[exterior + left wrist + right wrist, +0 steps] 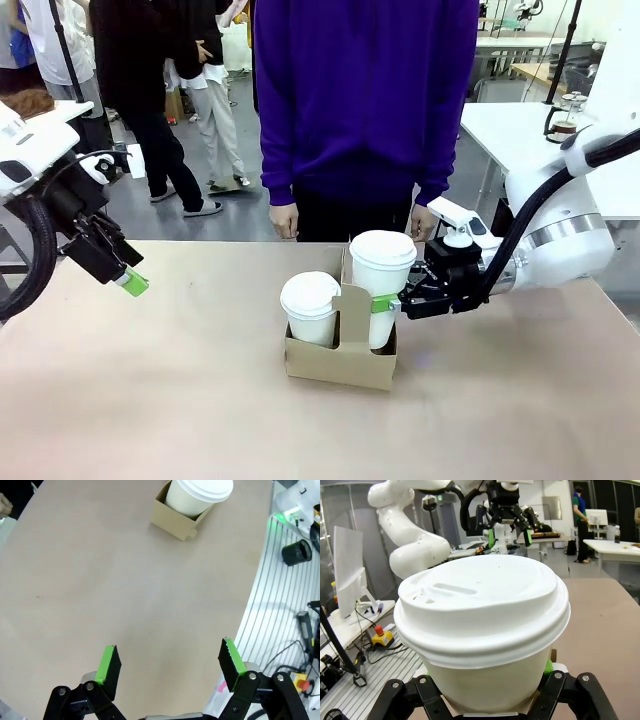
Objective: Pour a drink into a cup and package it in a carrier.
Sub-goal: Insert the held 600 ml Paper Cup into the Cup Carrier.
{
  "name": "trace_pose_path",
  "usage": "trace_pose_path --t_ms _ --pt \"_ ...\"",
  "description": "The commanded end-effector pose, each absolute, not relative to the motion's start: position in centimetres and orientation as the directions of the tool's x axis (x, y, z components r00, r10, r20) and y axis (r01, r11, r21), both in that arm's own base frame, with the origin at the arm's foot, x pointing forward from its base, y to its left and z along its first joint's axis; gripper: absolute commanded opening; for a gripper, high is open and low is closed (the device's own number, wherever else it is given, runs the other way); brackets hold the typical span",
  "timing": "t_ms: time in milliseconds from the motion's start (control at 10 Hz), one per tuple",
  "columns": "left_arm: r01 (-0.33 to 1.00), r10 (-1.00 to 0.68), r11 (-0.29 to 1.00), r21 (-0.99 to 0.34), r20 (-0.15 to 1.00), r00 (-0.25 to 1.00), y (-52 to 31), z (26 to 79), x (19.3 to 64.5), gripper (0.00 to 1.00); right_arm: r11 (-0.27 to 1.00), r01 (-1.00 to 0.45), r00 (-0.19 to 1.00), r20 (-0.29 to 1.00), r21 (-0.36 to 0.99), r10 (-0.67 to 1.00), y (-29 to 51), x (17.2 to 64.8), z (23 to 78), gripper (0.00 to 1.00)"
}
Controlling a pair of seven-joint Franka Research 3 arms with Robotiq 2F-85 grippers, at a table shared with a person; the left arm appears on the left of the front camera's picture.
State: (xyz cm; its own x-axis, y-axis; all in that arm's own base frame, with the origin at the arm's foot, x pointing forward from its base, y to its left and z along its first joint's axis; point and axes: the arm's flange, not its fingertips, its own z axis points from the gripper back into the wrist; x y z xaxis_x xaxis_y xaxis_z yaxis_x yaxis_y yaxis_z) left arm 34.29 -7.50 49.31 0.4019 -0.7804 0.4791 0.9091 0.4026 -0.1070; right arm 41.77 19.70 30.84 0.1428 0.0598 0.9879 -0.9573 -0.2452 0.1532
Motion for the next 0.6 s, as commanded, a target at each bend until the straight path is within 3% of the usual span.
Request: trace_pose_path --t_ms 0,500 --pt "0.915 -0.781 0.388 -0.107 0.489 0.388 -7.4 49.4 34.3 0.97 -0.261 -0.958 0.1 0.992 0.117 0.08 20.1 42.6 29.8 0.8" --pt "0.915 -0.781 0.388 -0.107 0.489 0.388 -7.4 49.4 34.3 0.97 -0.295 -0.952 0.041 0.991 0.077 0.128 20.4 43.8 26.8 0.8"
